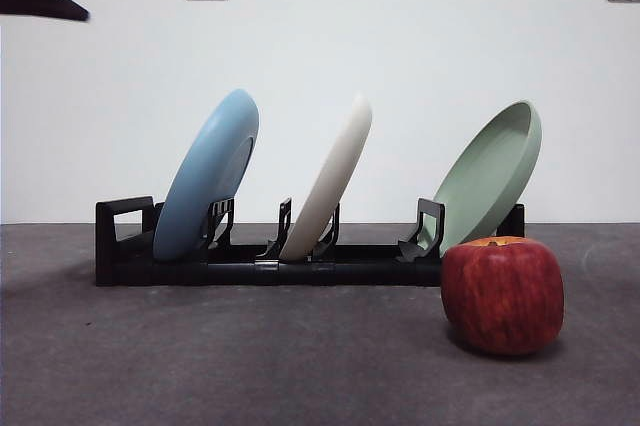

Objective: Take the blue plate from the plate rack,put the plate on the table,take the apple from the table,put the apple in the plate

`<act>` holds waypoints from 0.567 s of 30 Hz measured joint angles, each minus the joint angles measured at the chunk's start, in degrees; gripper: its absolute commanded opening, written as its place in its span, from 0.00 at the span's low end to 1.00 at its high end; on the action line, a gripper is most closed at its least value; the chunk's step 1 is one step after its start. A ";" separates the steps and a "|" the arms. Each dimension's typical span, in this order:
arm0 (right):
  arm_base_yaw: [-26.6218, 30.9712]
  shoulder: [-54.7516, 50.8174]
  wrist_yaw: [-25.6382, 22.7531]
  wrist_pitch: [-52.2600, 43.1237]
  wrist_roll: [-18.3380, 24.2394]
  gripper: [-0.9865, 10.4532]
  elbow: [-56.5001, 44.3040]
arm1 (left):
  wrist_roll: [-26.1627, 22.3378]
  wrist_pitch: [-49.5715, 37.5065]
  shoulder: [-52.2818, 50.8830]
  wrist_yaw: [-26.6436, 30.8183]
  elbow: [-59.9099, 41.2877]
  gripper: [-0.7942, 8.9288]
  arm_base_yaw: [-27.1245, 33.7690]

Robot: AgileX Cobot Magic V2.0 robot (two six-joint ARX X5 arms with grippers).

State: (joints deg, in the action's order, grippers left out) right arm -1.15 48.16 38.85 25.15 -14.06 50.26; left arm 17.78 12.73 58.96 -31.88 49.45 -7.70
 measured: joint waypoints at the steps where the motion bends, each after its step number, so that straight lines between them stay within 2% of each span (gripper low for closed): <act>1: 0.00 0.00 0.00 0.00 0.00 0.44 0.00 | -0.02 0.02 1.49 0.24 1.05 0.50 -0.70; 7: 0.00 0.00 0.00 0.02 0.00 0.44 0.00 | -2.43 1.90 12.41 1.84 11.74 0.50 -5.46; 11: 0.00 0.00 0.00 0.11 0.00 0.44 0.00 | -6.25 6.58 20.33 8.28 20.48 0.50 -8.57; 17: 0.00 0.00 0.00 0.11 0.02 0.44 0.00 | -11.43 9.55 30.82 12.85 28.28 0.50 -10.38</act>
State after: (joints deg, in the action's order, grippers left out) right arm -1.15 48.16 38.85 25.26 -14.04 50.26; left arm 6.35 22.28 89.78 -19.03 77.73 -18.09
